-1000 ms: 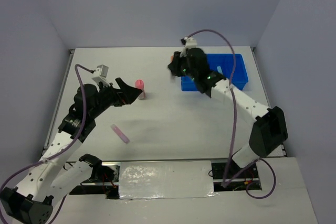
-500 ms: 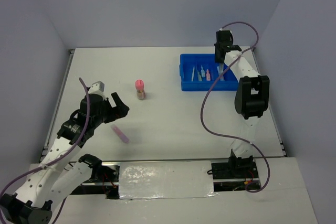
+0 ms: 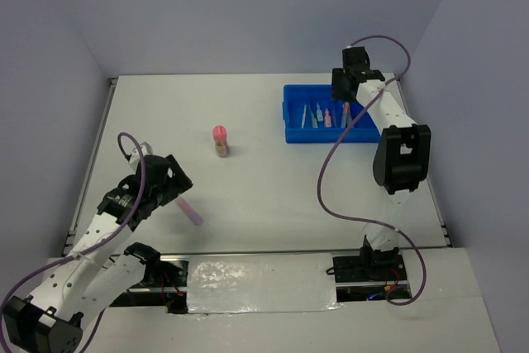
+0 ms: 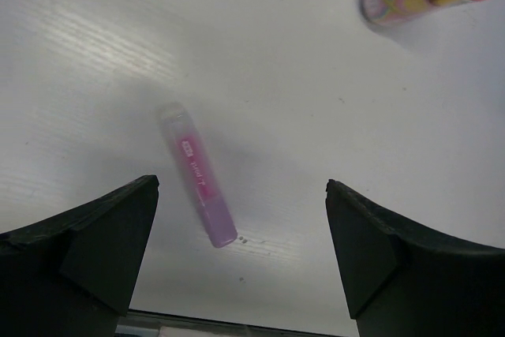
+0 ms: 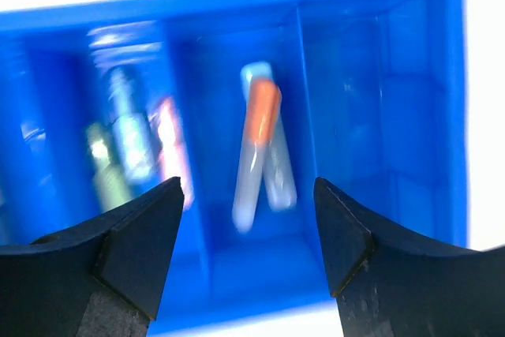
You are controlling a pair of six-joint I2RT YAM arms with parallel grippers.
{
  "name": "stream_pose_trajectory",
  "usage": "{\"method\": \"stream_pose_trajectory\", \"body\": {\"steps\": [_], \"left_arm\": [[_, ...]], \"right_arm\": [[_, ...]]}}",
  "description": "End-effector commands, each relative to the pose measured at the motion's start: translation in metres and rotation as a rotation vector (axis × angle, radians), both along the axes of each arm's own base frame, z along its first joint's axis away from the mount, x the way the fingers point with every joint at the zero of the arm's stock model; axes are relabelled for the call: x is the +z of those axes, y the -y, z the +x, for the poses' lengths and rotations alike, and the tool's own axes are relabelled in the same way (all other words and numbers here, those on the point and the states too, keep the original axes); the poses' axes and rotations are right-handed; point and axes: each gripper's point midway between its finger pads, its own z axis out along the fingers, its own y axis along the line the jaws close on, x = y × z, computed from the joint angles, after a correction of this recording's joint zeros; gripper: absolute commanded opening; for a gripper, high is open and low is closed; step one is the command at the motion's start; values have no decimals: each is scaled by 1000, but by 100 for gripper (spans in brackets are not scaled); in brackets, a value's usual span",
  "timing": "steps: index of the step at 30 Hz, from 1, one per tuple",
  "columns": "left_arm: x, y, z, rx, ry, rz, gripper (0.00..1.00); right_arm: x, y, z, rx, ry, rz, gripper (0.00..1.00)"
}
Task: Sort the stationery into containers
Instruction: Place the pen in the storage box, then pick up the pen from the center of the board.
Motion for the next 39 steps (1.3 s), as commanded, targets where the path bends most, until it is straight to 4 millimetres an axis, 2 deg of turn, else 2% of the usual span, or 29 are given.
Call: {"method": "stream_pose_trajectory", "body": {"steps": [1,2,3,4,5,6,7,8,9,10,11,13,14,15,17,21,22,23,24,25,28,31,32,34,35,36,37,38,39], "left_arm": [[-21,-21,-11,199,-61,-1,99],[-31,-23,-15,217,-84,4,99],[-34,-23,-14,229,-84,-2,99],[-39,-19,-13,223,-95,-15,99],[-48,-17,-14,213,-113,-17,99],[-53,-14,-11,215,-123,-30,98],[-61,-13,-14,221,-150,-33,97],[-65,-12,-14,229,-167,-32,96],[-70,-12,-15,243,-179,-38,95],[-79,-13,-15,251,-203,-21,94],[-83,-12,-14,250,-210,-17,93],[-95,-13,-12,257,-241,9,92],[-98,-13,-12,257,-255,20,91],[-105,-14,-12,259,-283,39,90],[-109,-13,-9,258,-295,49,89],[-121,-11,-8,244,-336,69,81],[-123,-11,-8,245,-341,76,77],[-125,-12,-8,246,-346,84,68],[-129,-13,-10,244,-361,96,68],[-130,-12,-9,237,-363,99,61],[-139,-8,-15,206,-402,103,43],[-146,-1,-21,168,-422,98,33],[-149,2,-23,154,-423,86,24],[-148,7,-24,131,-405,60,15],[-149,11,-27,116,-403,41,4],[-148,13,-27,114,-395,27,0],[-142,17,-26,100,-365,5,0],[-137,20,-25,88,-346,-11,0],[-124,28,-20,68,-290,-34,0]], "right_arm": [[107,-32,-28,62,207,75,74],[101,-54,-41,120,197,89,75],[129,-69,-58,172,257,122,75],[116,-80,-74,206,232,130,92],[138,-109,-93,285,289,154,97],[137,-123,-104,327,288,166,98],[125,-134,-119,364,260,173,98],[133,-156,-138,423,274,202,98],[130,-166,-148,451,269,222,98],[117,-177,-162,494,236,252,99],[127,-193,-176,540,270,297,100],[117,-208,-193,589,273,361,100],[122,-214,-203,617,288,393,100],[113,-218,-211,634,271,406,100],[119,-224,-219,648,291,453,100],[113,-233,-231,677,271,479,100],[113,-233,-235,679,268,477,100],[115,-234,-237,682,274,472,100],[113,-237,-243,698,270,475,100],[122,-239,-247,713,300,493,100],[133,-243,-258,755,337,546,100],[137,-253,-270,826,355,610,100],[134,-258,-274,853,350,632,100],[128,-263,-276,871,330,655,100],[121,-271,-278,891,307,690,100],[116,-277,-280,904,294,714,100],[100,-281,-284,911,264,729,100],[100,-293,-283,921,280,781,100],[80,-300,-291,925,239,794,100]]}}
